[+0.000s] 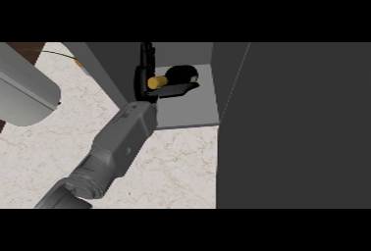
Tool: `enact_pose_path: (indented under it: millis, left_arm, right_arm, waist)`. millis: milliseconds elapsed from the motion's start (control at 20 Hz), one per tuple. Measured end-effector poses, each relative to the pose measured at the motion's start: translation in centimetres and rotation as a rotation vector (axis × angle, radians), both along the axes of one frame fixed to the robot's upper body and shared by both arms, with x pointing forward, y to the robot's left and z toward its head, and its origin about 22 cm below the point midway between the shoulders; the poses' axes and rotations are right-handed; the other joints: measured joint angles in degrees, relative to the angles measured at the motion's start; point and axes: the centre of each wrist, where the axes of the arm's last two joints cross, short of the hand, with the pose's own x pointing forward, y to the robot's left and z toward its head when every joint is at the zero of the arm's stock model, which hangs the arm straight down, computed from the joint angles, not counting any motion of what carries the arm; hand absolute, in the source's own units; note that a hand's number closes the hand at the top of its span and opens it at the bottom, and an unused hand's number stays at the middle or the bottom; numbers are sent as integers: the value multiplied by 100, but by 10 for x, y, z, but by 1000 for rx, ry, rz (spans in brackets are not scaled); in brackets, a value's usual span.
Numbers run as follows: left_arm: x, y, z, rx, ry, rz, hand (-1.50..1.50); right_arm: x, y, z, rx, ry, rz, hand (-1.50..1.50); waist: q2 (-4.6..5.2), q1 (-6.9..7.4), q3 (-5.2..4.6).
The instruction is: Pick up the wine, place it into the cabinet and close the cabinet
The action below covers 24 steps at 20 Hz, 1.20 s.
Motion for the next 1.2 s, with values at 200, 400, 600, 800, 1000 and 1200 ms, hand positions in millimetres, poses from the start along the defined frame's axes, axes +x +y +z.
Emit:
enact_pose_path:
  millis: [200, 400, 600, 800, 1000, 1200]
  left_arm:
    - [-7, 1, -9, -23, 9, -8, -150]
    - [-28, 4, -32, -50, 44, 6, -150]
    - [-48, -13, -34, -56, 60, -17, -150]
    - [-76, -32, -38, -45, 66, -25, -150]
    - [-108, -50, -37, -43, 65, -48, -150]
    - [-134, -62, -30, -45, 49, -66, -150]
  right_arm:
    - [-1, 1, 0, 5, 8, -3, -150]
    - [-1, 1, 0, 4, 12, -7, -150]
    - [-3, 2, -3, 17, 15, -20, -150]
    - [-6, -4, -7, 8, 17, -45, -150]
    - [-4, -9, -4, -4, 5, -75, -150]
    - [-6, -13, -7, -14, 2, -87, -150]
  waist:
    - [-29, 17, 0]
    - [-38, 67, -10]
    - [-52, 187, -13]
    - [-54, 261, -11]
    - [-57, 357, -10]
    - [-55, 390, -11]
